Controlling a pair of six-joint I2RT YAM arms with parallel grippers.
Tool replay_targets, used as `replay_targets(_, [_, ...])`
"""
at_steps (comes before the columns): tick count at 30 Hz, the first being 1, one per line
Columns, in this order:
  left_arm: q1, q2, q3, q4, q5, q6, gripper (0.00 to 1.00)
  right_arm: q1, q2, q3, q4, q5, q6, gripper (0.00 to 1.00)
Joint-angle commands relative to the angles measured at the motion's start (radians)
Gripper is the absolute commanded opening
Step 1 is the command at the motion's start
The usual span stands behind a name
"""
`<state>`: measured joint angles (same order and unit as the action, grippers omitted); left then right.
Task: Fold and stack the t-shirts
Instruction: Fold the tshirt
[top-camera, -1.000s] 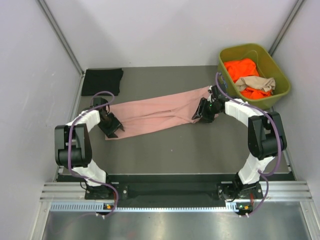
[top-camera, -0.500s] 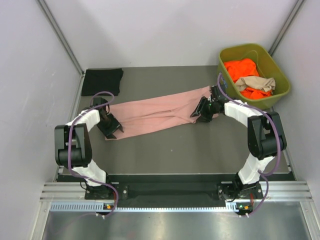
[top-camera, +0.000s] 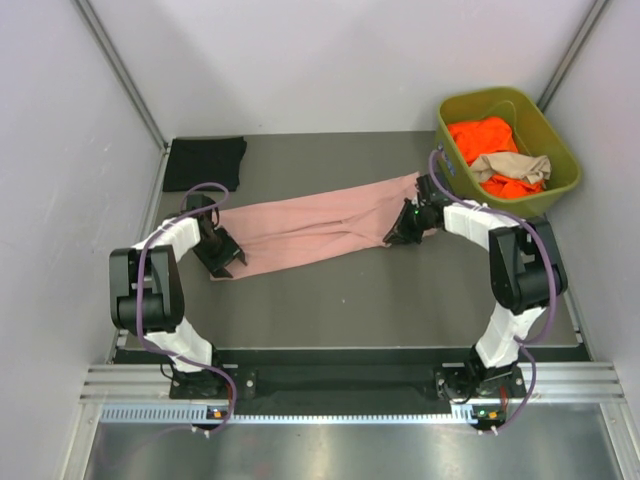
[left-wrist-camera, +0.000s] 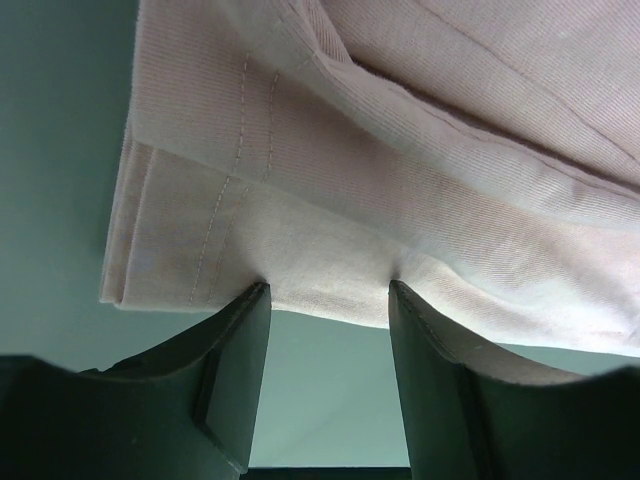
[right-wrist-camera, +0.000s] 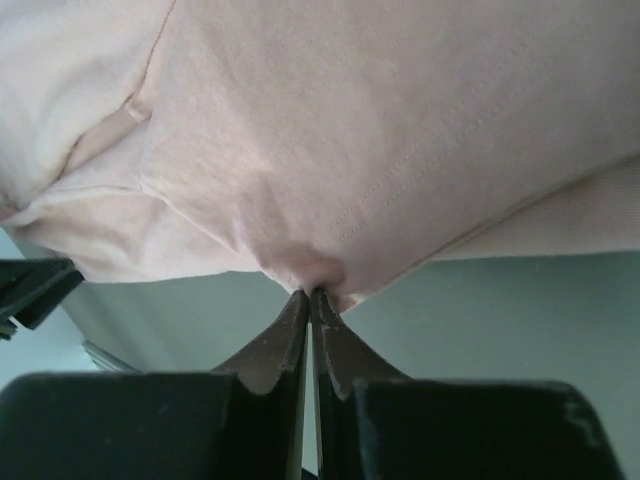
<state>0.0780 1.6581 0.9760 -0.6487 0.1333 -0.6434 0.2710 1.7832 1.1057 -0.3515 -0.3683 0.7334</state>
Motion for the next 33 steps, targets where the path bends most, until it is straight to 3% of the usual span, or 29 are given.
replay_targets(1, [0.008,0.016,0.012,-0.026,-0.037,0.024,0.56,0.022,0.036,0.089,0.072,-0.012,-0.014,0.00])
replay_targets(4, [0.008,0.014,0.015,-0.025,-0.040,0.024,0.56,0.039,0.062,0.188,0.134,-0.026,-0.028,0.00])
replay_targets(7, [0.008,0.011,0.020,-0.019,-0.041,0.024,0.56,0.056,0.190,0.354,0.186,-0.044,-0.034,0.00])
replay_targets(10, [0.006,0.014,0.021,-0.012,-0.017,0.024,0.55,0.066,0.325,0.556,0.191,-0.055,-0.045,0.13])
replay_targets(13, [0.006,0.008,0.017,-0.012,-0.006,0.027,0.55,0.066,0.416,0.735,0.104,-0.087,-0.049,0.39])
replay_targets(14, [0.008,0.005,0.015,-0.011,-0.008,0.027,0.56,0.065,0.420,0.759,0.079,-0.087,-0.061,0.43])
replay_targets(17, [0.006,-0.010,0.007,-0.006,-0.011,0.037,0.56,0.057,0.326,0.702,0.043,-0.015,-0.117,0.53])
replay_targets(25, [0.005,-0.083,0.001,0.012,-0.002,0.089,0.55,-0.013,0.127,0.430,-0.036,0.138,-0.293,0.55])
replay_targets(29, [0.003,-0.093,0.000,0.023,0.040,0.111,0.55,-0.029,0.137,0.431,-0.079,0.196,-0.371,0.54])
replay_targets(33, [0.000,-0.098,-0.003,0.026,0.069,0.132,0.54,-0.036,0.191,0.538,-0.168,0.297,-0.410,0.54])
